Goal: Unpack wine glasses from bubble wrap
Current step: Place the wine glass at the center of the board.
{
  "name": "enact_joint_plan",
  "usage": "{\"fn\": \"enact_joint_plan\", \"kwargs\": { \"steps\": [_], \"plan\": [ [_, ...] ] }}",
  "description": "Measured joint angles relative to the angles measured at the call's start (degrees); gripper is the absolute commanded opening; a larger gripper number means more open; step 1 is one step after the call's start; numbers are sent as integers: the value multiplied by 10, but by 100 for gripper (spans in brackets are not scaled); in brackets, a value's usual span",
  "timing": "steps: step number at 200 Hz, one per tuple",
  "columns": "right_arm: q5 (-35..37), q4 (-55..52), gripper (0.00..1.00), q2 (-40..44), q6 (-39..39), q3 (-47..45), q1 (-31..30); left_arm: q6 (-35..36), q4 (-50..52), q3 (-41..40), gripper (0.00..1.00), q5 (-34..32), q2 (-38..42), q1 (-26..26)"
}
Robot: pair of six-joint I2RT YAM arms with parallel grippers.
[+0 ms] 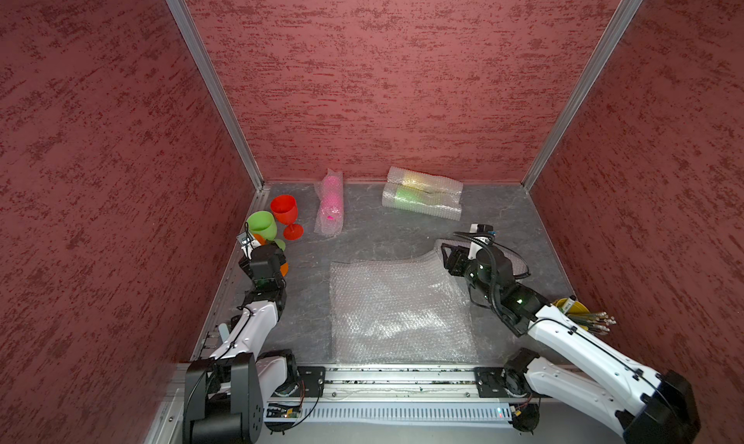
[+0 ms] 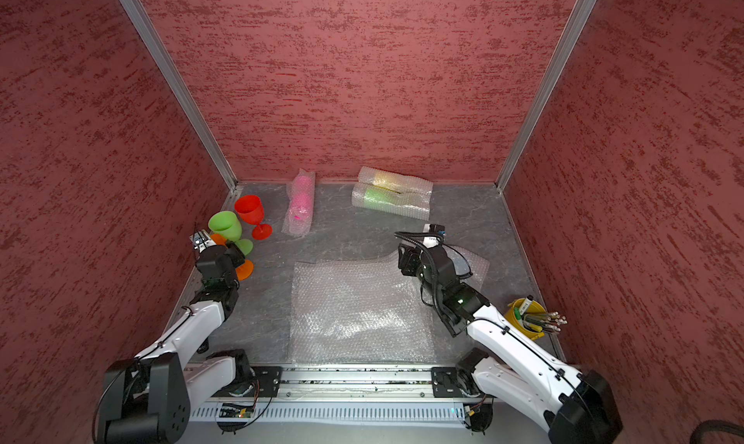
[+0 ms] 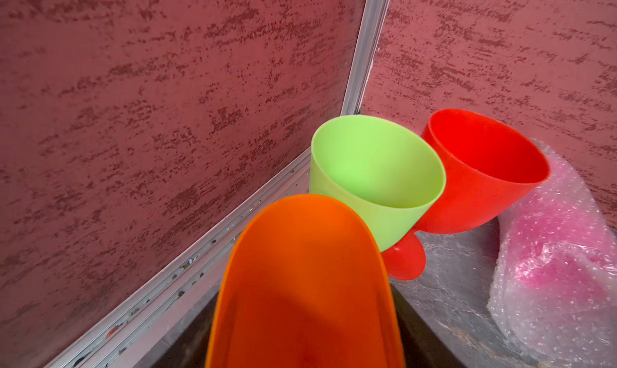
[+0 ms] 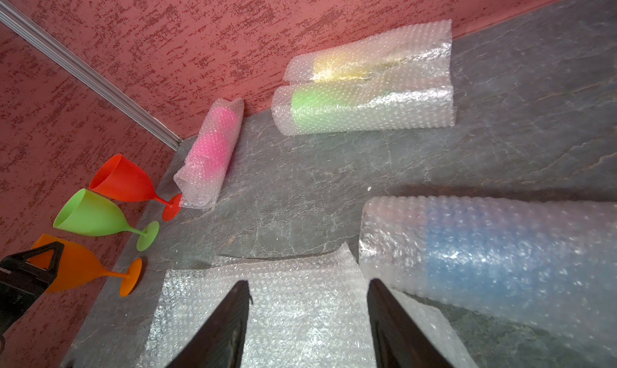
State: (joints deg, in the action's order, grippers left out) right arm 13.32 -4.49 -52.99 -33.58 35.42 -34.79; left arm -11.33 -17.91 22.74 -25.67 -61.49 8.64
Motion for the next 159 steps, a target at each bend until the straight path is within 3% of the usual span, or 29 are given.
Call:
{"fn": "enact_joint_plan", "kwargs": {
  "steps": [40,159],
  "plan": [
    [1,0,59,0,7,0,3,-16,13,3,100,-3,0,4],
    [2,-7,60,1,10,9,5,-52,128,88,100,-76,57,-42]
  ]
}}
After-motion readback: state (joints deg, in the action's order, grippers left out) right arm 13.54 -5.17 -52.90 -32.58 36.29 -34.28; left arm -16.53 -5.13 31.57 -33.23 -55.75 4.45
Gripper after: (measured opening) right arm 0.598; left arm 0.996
